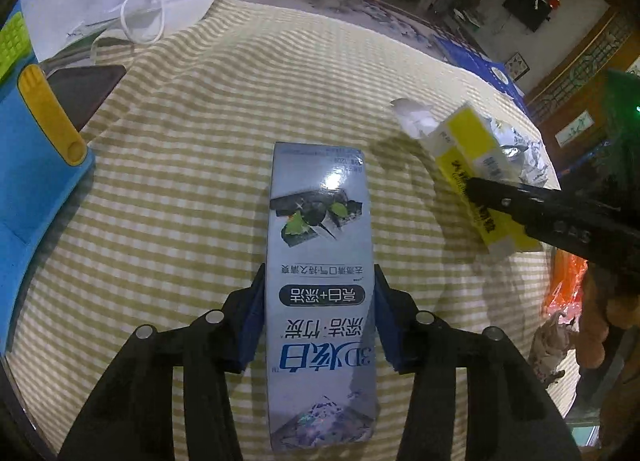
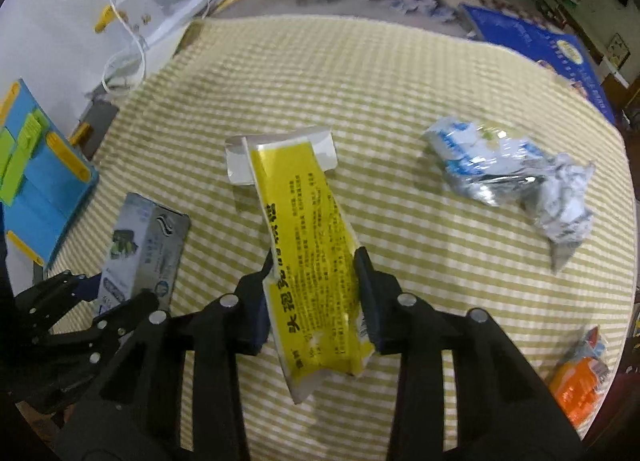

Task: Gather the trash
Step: 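Carry the milk carton and yellow wrapper over the red bucket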

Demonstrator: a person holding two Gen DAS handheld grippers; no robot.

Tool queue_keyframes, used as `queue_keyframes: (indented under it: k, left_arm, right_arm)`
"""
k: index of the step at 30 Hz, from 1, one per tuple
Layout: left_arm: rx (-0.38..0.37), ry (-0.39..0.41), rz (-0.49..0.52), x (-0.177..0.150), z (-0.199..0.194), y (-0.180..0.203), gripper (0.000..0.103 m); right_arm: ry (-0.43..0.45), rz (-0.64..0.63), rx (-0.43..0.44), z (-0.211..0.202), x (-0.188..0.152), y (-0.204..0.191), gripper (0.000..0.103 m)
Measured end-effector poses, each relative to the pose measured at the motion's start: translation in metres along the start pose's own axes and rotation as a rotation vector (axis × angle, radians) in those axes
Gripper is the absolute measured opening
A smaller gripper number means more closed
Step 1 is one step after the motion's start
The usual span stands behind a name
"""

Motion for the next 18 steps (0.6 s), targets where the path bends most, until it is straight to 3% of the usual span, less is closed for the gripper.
queue_keyframes:
  k: [11,18]
  left_arm:
    - [0.049,0.165,0.049,0.021,-0.055,0.033,0.045]
    - [0.018,0.247,0.105,0.036,-0.087,0.075,0.046]
  right_arm:
    - [0.229,0.063,0.005,-0.102,-0.015,0.015,0.036]
    - [0.341,0.098,-0.004,-0.153,-0.030,0.029,0.037]
Point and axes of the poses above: each gripper's, at about its wrist camera, not at the fingertips, and z roughly the way its jaws point, y to its right, x to its top, the point moved 1 cm from there along z, roughly the way its jaws point, and after that the axes turned 9 degrees about z, right-handed, at the moved point
